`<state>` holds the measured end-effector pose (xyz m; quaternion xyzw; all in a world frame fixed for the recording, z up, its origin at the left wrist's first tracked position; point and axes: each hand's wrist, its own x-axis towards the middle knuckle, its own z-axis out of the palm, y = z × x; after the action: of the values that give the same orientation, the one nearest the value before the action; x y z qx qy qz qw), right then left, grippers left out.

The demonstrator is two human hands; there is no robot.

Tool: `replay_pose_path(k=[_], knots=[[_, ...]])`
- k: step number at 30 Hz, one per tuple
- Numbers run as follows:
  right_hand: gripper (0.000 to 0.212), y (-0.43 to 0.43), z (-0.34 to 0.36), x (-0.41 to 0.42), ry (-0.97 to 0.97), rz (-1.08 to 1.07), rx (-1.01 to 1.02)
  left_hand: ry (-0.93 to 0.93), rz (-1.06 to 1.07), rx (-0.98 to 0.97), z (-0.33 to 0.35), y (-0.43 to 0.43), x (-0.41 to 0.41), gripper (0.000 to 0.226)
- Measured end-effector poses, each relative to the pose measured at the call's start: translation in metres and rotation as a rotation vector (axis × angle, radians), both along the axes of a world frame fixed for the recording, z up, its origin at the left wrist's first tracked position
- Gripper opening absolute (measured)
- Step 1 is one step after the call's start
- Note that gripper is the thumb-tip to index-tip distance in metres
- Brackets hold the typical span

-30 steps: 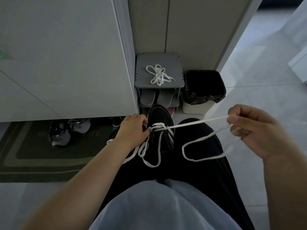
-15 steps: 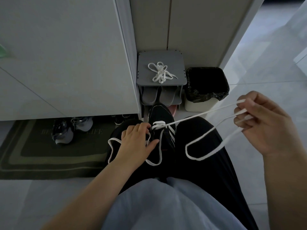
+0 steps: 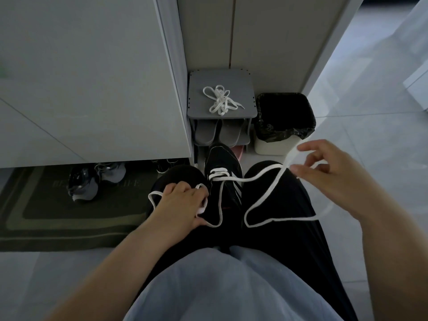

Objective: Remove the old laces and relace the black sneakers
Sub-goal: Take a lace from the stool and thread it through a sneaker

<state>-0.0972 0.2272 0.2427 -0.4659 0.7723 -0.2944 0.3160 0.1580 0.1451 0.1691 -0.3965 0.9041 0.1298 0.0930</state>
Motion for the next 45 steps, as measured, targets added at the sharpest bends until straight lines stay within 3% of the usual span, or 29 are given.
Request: replay_pose_path(k=[3,6,10,13,15,18,21,24,26,28,45], knots=[[0.024,-0.005,-0.007,0.02,-0.109,0.181,0.014,0.06,-0.076,0.066,0.008,-0.015,0.009,0.021],[0.025,-0.013,-0.027,0.038,-0.213,0.297,0.067,0.232,0.051,0.181,0.013,-0.03,0.023,0.007],[0.024,-0.027,-0.048,0.045,-0.372,0.199,0.028,0.483,0.319,0.092,0.027,-0.057,0.04,0.011],[0.023,-0.039,-0.058,0.045,-0.541,0.118,-0.004,0.431,0.426,0.071,0.025,-0.069,0.045,0.021],[0.021,-0.045,-0.065,0.045,-0.473,0.109,0.026,0.349,0.47,0.04,0.016,-0.072,0.046,0.026],[0.015,-0.051,-0.076,0.045,-0.221,0.122,0.067,0.216,0.526,-0.049,0.007,-0.068,0.036,0.04],[0.016,-0.053,-0.082,0.048,-0.123,0.168,0.042,0.289,0.482,-0.145,0.007,-0.047,0.011,0.055],[0.018,-0.055,-0.084,0.052,-0.06,0.208,0.022,0.411,0.277,-0.14,0.0,-0.02,-0.021,0.036],[0.02,-0.055,-0.086,0.054,-0.019,0.213,-0.003,0.349,0.251,-0.077,-0.01,-0.009,-0.036,0.023],[0.021,-0.055,-0.087,0.057,0.036,0.231,-0.018,0.265,0.306,-0.025,-0.019,-0.005,-0.044,0.026],[0.01,-0.055,-0.098,0.065,0.041,0.054,-0.088,0.443,0.456,-0.129,-0.041,0.0,-0.059,0.022]])
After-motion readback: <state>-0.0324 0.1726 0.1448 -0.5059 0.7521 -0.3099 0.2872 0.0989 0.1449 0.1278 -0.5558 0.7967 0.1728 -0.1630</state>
